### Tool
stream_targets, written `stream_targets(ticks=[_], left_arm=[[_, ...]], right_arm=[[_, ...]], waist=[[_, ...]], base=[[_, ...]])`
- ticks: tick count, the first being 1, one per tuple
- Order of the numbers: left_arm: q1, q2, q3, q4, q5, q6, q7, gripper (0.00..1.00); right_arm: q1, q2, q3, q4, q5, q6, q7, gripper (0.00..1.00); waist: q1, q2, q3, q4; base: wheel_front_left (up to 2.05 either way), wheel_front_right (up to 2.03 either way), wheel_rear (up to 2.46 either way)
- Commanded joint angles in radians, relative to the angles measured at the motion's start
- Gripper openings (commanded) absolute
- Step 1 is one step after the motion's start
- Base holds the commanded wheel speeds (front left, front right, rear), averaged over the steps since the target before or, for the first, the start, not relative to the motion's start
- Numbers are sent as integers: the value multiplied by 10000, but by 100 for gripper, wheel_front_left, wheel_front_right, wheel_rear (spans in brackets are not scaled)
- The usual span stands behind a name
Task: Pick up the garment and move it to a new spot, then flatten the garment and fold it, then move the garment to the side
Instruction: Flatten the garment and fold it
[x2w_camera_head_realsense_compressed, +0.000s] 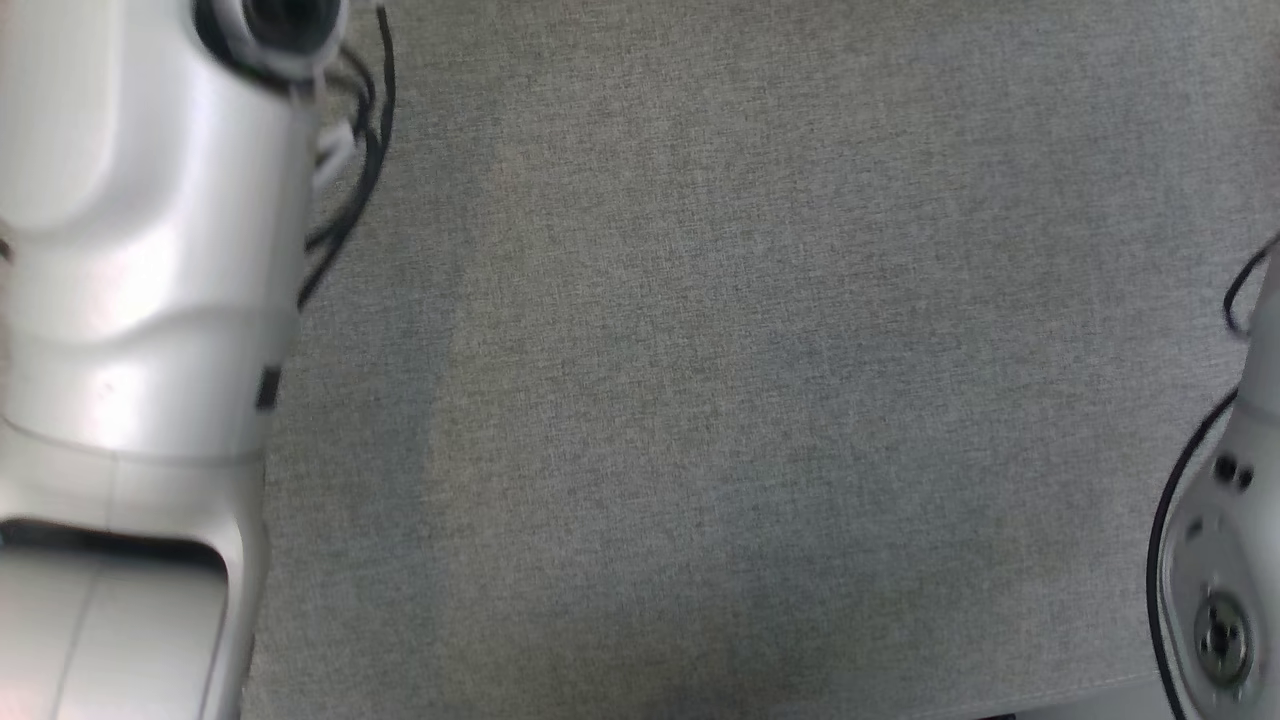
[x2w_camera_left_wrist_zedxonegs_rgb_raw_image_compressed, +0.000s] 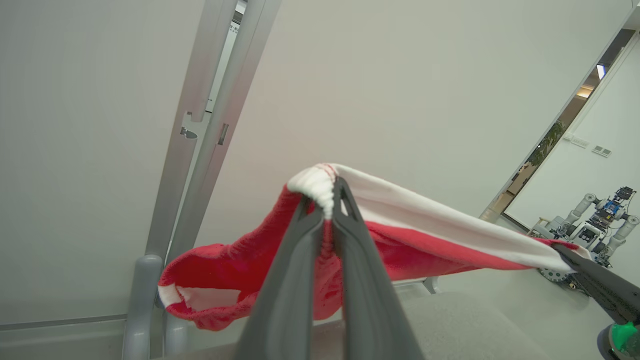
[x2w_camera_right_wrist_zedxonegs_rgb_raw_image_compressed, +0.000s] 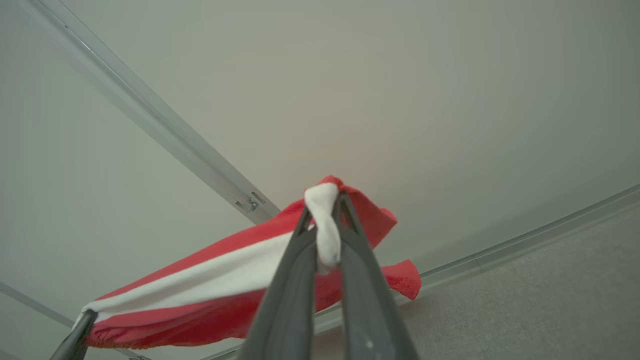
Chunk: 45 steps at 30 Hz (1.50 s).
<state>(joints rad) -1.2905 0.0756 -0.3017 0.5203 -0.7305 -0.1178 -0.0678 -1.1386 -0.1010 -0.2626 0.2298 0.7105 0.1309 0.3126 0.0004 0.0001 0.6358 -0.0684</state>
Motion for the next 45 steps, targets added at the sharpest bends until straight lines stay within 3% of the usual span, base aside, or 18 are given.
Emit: stream_targets(ticks=[1,10,13,17,22,27,32,45], left_arm=[[1104,257,-241,-50,55,-65,-333,0],[8222,1090,-1663,-1976,-391,-108,-1631,0],[10641,1321,-1795,-2974,-562,268,-1742,0],[13427,1433,-1653,-4173,-958,1140,-1836,0],[15379,1236,-1336,-5622,-1653,1748,-1926,0],[15180,1049,-1353,-6407,-1870,2003,-1587,0],[13808,725,-1356,-6703,-1933,2201,-995,0],[10340,128,-1875,-4957,-1842,2250,226,0]], right_arm=[[1187,-151,292,-226,228,-3,-183,0],[8252,-440,1204,-1885,1510,-5,-1275,0],[10346,-524,1245,-2513,1769,-8,-1411,0],[12881,-471,787,-3168,1836,-22,-1474,0],[14678,-111,271,-4057,2204,-25,-1330,0],[13779,-209,341,-3962,1997,-22,-989,0],[11135,-561,613,-3004,1579,-14,-332,0],[6190,-1578,1163,337,79,-6,900,0]], waist=[[-4,-1,-499,-25],[-4,-1,-3149,102],[-4,-1,-4096,113],[-4,-1,-5084,237],[-4,-1,-5166,555],[-4,-1,-4640,708],[-4,-1,-3432,959],[-4,-1,-1863,2530]], base=[[0,0,0],[0,0,0],[0,0,0],[0,0,0],[0,0,0],[0,0,0],[0,0,0],[0,0,0]])
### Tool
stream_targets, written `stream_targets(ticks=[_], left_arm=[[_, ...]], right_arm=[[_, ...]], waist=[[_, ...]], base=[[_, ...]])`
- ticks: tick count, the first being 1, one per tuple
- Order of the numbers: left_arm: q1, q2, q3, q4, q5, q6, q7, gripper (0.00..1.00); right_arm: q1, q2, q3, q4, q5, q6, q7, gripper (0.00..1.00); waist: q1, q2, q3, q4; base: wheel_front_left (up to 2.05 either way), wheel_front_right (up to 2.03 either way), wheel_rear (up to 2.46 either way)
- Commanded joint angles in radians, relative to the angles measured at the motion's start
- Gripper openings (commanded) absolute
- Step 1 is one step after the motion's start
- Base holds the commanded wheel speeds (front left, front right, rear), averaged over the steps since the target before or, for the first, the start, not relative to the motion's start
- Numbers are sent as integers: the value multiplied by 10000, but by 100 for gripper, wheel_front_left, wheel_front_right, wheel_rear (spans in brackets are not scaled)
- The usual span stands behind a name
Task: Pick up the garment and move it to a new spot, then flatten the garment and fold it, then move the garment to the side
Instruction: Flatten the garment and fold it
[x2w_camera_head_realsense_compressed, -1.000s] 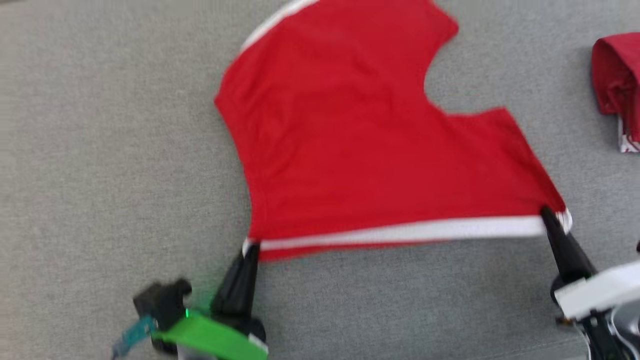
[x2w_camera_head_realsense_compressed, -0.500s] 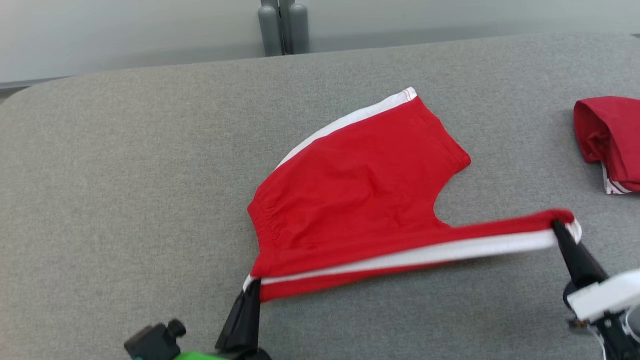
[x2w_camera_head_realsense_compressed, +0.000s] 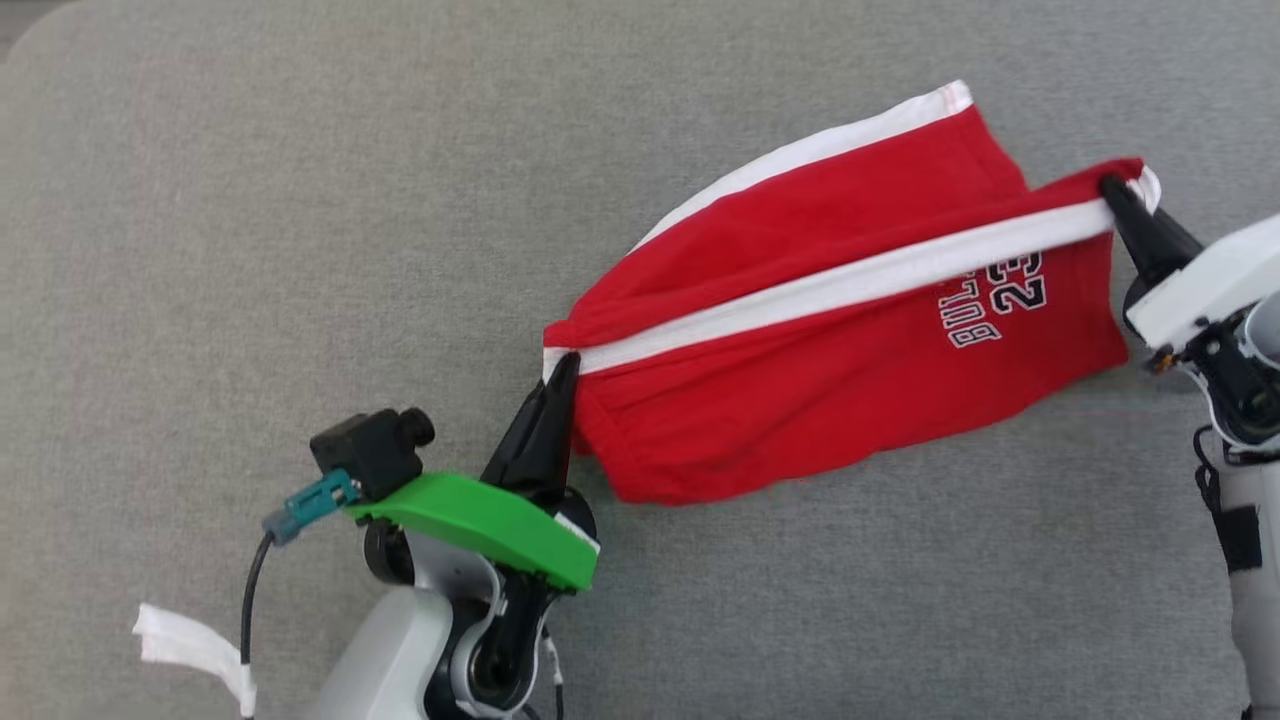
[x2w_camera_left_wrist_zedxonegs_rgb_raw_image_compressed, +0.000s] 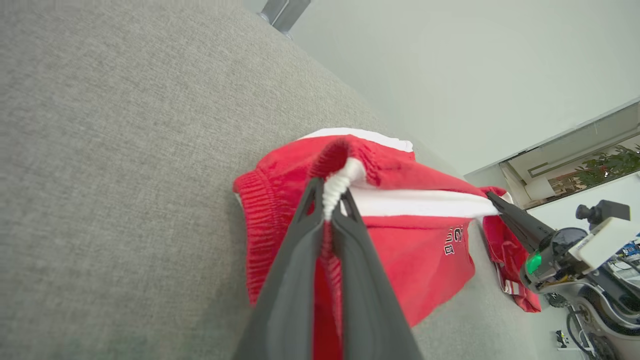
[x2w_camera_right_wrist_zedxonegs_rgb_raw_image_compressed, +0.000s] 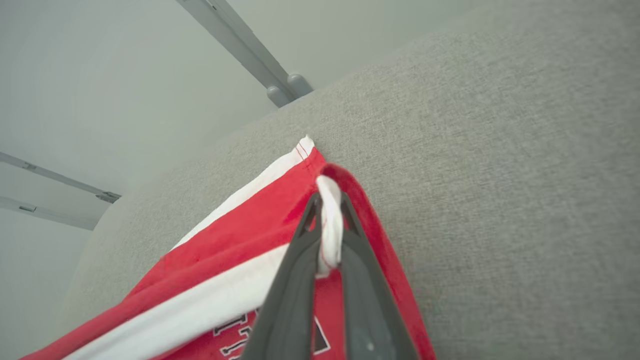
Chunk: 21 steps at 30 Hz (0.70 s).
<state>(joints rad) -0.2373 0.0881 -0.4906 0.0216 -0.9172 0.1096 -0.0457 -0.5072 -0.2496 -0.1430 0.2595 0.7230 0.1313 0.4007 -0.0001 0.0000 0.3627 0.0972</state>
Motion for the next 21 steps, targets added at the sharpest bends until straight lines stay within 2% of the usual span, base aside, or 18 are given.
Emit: stream_targets(ticks=[1,7,14,15,16,17,18,21], left_arm=[[-384,-45,6,151,-26,-31,26,0],[-1174,-213,-79,898,-143,24,-23,0],[-1591,-318,-317,1312,-452,-104,-384,0],[-1646,-328,-383,1359,-485,-136,-439,0],[-1700,-334,-412,1389,-498,-161,-517,7],[-1808,-338,-454,1399,-433,-207,-666,41],[-1873,-342,-479,1421,-420,-233,-753,100],[-1997,-356,-486,1534,-502,-91,-1046,100]], right_arm=[[-397,-136,35,268,-220,-10,50,0],[-1569,-365,347,1265,-696,-10,268,0],[-2338,-470,675,1844,-945,-10,271,0],[-2413,-469,690,1884,-976,-10,226,29],[-2477,-472,662,1913,-995,-10,145,100],[-2562,-480,658,1929,-1034,-10,54,100],[-2627,-485,694,1888,-1037,-10,-64,100],[-2801,-439,783,1607,-865,-4,-791,100]], waist=[[1,0,935,961],[1,0,1196,1313],[1,0,1400,1433],[1,0,1423,1435],[1,0,1442,1436],[1,0,1468,1436],[1,0,1489,1434],[1,0,1527,1375]], base=[[0,0,0],[0,0,0],[0,0,0],[0,0,0],[0,0,0],[0,0,0],[0,0,0],[0,0,0]])
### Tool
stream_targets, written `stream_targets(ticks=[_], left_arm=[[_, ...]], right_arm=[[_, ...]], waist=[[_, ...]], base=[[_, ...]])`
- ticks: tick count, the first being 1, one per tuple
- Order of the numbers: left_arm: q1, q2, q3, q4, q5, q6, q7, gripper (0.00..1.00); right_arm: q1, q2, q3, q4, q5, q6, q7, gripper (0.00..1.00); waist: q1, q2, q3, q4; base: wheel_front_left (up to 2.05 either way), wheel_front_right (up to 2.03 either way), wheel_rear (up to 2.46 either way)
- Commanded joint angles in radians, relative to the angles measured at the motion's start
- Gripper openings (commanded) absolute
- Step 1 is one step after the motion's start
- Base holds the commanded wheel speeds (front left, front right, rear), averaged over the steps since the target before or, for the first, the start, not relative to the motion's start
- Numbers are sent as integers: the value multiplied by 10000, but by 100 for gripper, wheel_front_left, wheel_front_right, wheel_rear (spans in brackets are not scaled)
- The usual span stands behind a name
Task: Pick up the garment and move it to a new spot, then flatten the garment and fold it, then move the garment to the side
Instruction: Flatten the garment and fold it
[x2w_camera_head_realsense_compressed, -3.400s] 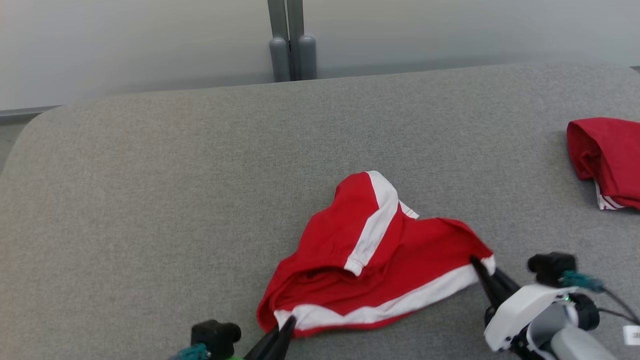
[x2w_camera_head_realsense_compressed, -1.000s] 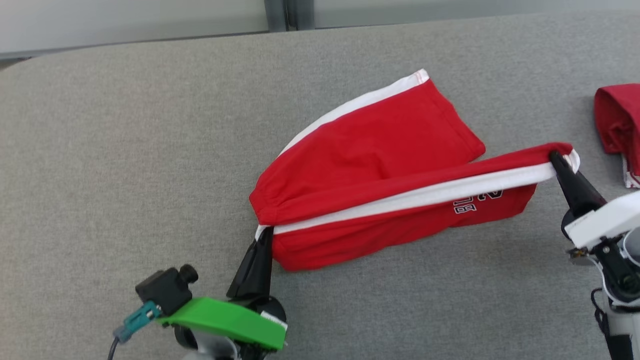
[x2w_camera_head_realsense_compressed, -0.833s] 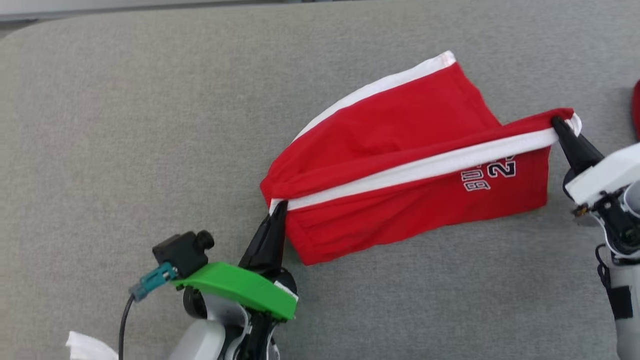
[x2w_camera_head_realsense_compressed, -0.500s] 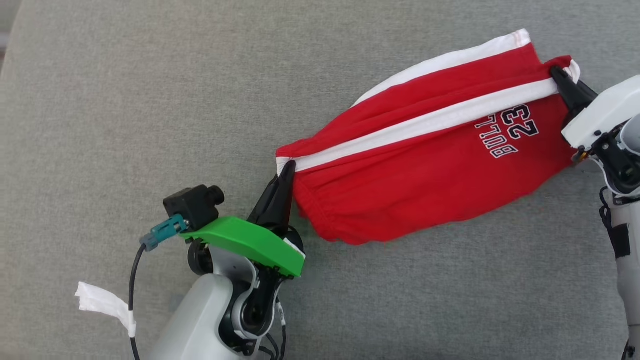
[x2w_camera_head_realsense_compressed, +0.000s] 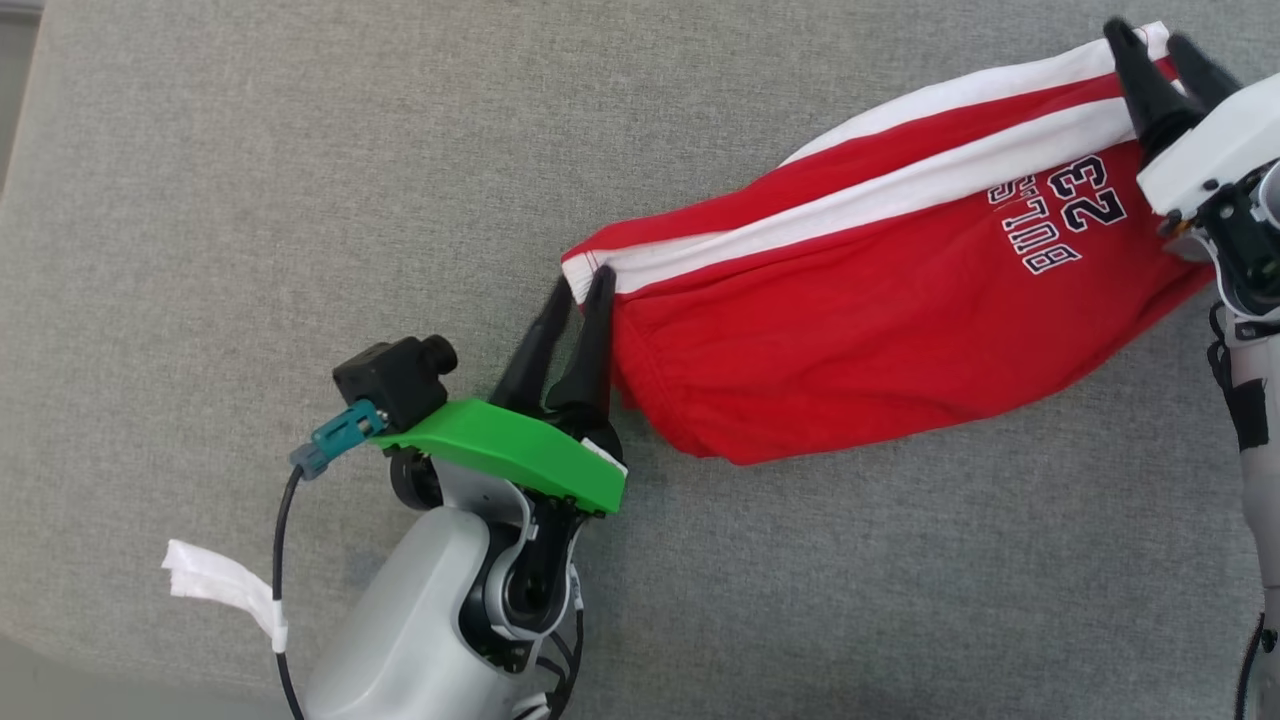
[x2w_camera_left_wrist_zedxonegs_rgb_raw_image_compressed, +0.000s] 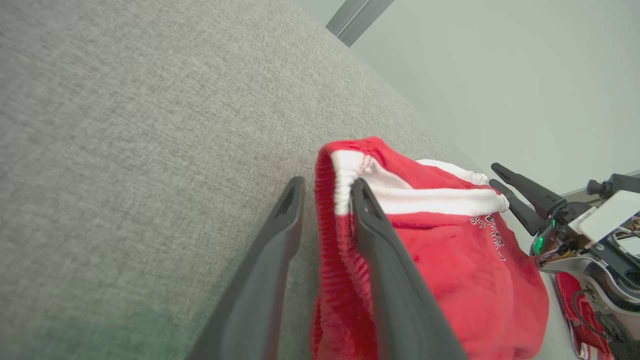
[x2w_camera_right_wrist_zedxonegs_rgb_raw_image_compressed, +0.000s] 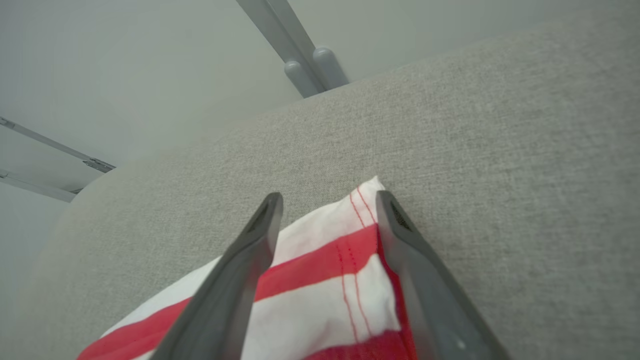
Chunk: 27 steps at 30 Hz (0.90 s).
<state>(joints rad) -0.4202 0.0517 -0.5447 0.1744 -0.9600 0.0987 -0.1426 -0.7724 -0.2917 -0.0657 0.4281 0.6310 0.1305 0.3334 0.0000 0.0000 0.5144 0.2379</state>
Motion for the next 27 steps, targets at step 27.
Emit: stream_targets(ticks=[27], left_arm=[[3153,-10,1473,-2807,5241,791,-1225,100]], right_arm=[[1615,-2422,2990,-1057,-1556,2,508,100]], waist=[[0,0,39,-9]], base=[[0,0,0]])
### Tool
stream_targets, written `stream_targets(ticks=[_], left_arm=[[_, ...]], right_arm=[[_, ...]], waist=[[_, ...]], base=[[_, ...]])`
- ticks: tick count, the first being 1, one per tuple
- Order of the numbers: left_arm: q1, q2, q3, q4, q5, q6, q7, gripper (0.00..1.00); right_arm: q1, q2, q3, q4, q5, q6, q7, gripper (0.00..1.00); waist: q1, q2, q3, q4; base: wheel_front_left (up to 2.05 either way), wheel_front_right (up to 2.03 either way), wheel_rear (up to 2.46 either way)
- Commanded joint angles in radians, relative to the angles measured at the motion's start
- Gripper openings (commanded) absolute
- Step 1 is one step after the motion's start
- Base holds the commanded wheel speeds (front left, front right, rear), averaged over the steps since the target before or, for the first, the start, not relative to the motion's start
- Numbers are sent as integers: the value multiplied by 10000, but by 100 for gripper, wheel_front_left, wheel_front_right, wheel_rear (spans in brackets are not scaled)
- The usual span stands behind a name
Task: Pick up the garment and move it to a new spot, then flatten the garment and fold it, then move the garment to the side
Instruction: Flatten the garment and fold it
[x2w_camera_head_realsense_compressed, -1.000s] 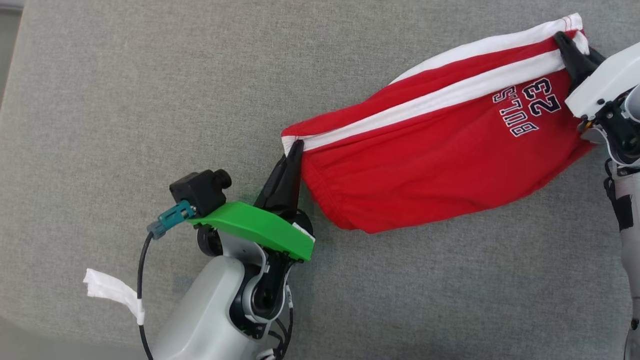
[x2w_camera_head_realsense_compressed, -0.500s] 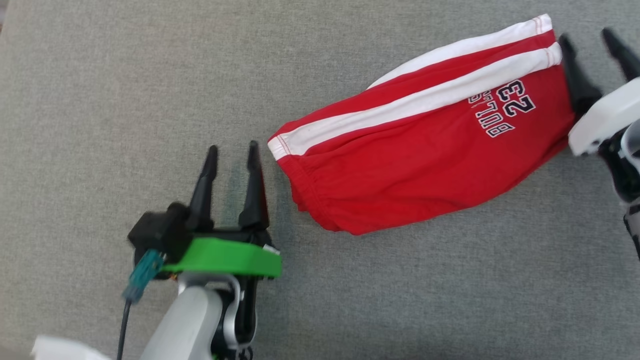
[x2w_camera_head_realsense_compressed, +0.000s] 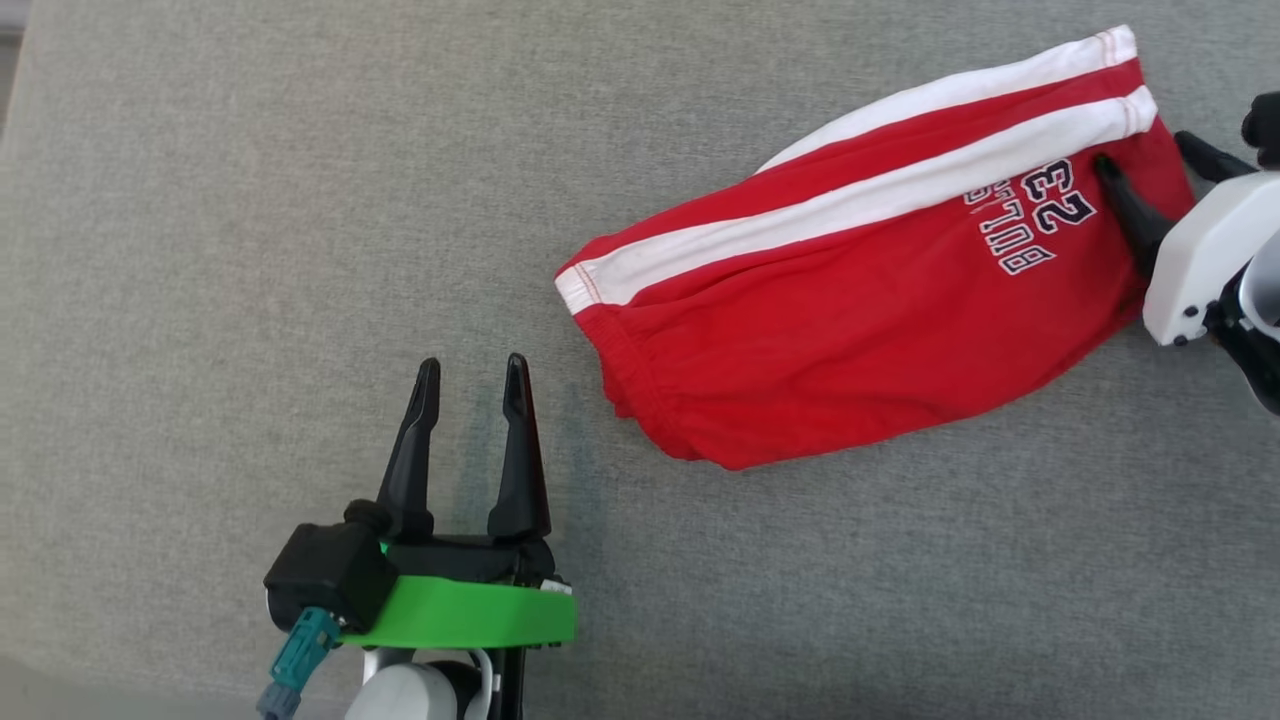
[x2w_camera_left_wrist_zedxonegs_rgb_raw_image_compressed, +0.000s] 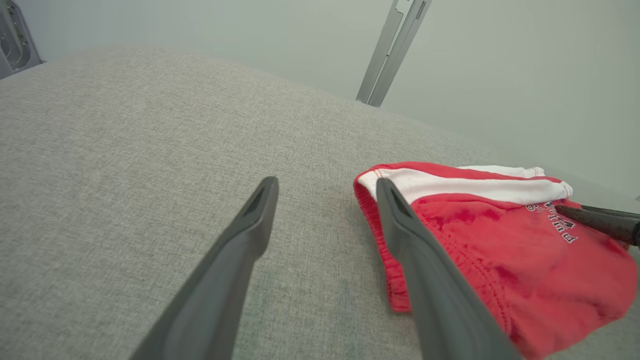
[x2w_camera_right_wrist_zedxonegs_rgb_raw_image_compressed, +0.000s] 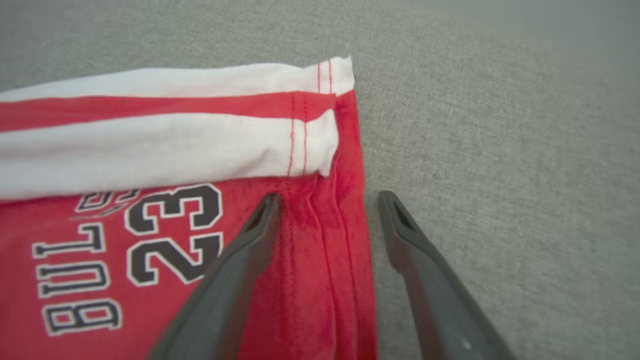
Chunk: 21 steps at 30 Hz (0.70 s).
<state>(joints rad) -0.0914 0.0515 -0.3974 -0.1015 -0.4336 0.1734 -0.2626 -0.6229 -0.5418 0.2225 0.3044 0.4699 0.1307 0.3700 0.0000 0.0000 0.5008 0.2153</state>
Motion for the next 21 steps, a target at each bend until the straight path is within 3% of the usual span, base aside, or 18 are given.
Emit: stream_targets(ticks=[1,3,14,21], left_arm=[[-172,-8,-45,-57,-51,55,-25,100],[-188,-10,-110,-14,-108,80,-25,100],[1205,4,509,949,286,-837,-15,100],[1691,4,768,1359,329,-1221,-16,100]], right_arm=[[99,118,142,307,165,2,252,100],[173,237,99,560,443,2,294,0],[1980,951,-2701,545,2478,-12,-287,0],[2260,895,-4831,1302,2444,-6,245,0]], waist=[[0,0,166,248],[0,0,42,287],[0,0,-1977,-749],[0,0,-2693,-985]], base=[[0,0,0],[0,0,0],[0,0,0],[0,0,0]])
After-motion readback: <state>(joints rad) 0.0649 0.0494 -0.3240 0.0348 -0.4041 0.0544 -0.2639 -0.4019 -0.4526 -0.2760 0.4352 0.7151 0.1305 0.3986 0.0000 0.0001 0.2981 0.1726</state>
